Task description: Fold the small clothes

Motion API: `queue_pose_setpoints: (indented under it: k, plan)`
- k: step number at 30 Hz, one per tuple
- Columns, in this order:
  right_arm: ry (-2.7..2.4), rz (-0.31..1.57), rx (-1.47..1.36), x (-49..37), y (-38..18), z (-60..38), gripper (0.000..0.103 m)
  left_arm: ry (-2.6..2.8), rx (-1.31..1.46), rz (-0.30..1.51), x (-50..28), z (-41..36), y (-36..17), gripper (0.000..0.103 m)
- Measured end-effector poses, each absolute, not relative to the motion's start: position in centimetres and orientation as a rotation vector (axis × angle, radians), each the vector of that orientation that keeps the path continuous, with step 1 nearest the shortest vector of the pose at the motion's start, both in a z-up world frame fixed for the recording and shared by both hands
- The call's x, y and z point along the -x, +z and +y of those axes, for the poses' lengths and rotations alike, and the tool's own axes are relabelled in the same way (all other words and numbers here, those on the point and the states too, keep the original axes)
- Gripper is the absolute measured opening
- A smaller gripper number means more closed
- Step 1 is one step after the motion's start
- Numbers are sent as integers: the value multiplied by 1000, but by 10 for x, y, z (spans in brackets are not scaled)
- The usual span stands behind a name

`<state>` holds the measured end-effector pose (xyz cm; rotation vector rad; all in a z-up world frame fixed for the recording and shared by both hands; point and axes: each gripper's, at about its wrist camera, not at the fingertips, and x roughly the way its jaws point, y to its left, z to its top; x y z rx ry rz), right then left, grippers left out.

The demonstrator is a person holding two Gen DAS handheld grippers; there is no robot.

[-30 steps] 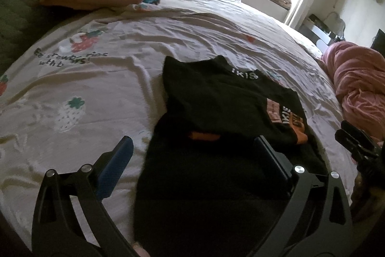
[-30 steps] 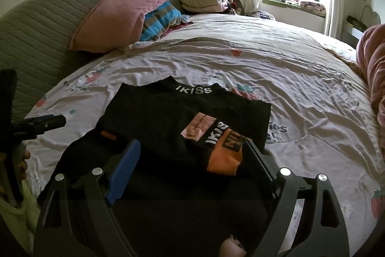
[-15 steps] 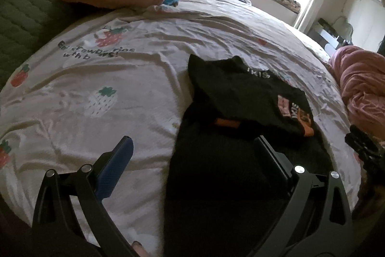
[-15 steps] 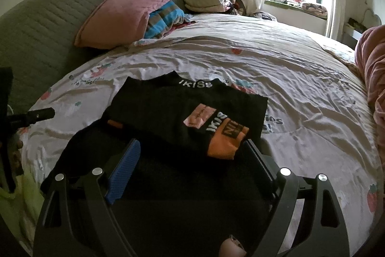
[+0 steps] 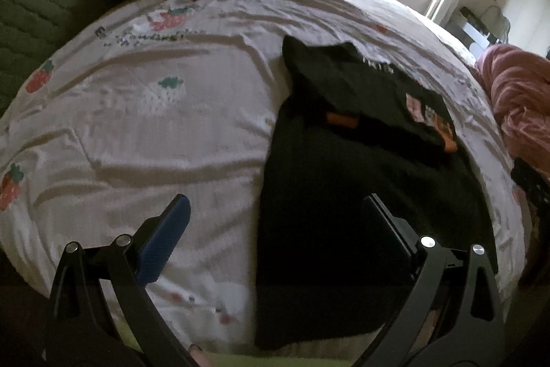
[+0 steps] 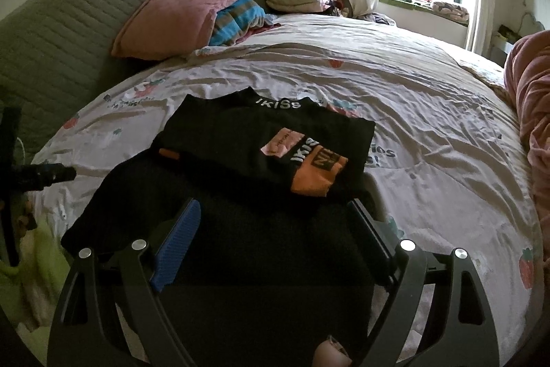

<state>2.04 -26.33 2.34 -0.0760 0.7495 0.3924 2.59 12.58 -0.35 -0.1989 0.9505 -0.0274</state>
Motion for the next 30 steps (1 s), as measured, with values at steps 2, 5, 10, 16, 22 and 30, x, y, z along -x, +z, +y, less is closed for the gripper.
queue_pose_setpoints:
  k: [2, 5, 10, 16, 22, 30]
  plan:
    - [393, 752, 78, -18, 22, -265, 85, -24, 190, 969, -21, 124, -9, 93]
    - [393, 757, 84, -13, 21, -268, 85, -30, 197, 995, -13, 124, -17, 93]
    - [384, 784, 92, -4, 13, -276, 85, -37, 188, 1029, -1, 122, -28, 93]
    - [372, 828, 95, 6, 0, -285, 85, -66, 198, 1074, 9, 118, -41, 72]
    - [355, 881, 105, 16, -15, -299, 85, -73, 237, 1127, 18, 122, -56, 48]
    - [351, 938, 104, 27, -30, -314, 85, -87, 231, 1148, 25, 117, -59, 38]
